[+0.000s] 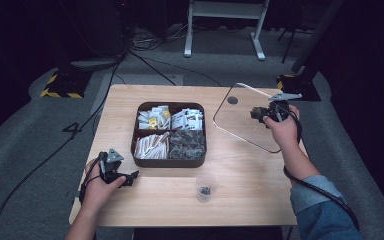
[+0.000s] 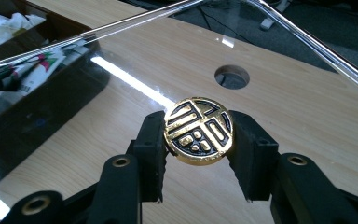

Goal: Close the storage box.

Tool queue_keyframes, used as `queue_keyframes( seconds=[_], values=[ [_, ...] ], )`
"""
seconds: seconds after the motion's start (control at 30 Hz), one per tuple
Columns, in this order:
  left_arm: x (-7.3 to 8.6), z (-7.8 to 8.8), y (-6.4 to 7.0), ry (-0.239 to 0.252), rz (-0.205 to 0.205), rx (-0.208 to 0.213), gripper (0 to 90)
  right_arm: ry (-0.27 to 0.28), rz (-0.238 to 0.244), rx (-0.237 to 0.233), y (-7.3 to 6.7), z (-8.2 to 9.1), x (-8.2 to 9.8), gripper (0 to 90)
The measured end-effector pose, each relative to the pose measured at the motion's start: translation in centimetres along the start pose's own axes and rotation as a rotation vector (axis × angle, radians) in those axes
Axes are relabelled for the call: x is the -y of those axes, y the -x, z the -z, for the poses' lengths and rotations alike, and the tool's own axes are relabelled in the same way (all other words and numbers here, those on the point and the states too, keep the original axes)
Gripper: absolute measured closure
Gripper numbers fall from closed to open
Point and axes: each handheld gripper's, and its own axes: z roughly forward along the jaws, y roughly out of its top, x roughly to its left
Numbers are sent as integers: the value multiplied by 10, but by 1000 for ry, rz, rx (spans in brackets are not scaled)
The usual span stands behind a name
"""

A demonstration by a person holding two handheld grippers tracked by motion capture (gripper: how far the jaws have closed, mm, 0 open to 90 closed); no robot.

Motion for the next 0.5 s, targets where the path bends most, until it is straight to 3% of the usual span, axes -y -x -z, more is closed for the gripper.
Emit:
queue_keyframes(
  seconds=[0.23, 0.5],
  values=[
    [0, 0, 0, 1, 1, 1, 35, 8, 32, -35, -14, 2, -14, 590],
    [0, -1, 0, 5, 2, -3, 35, 23, 64, -94, -41, -5, -31, 590]
  ],
)
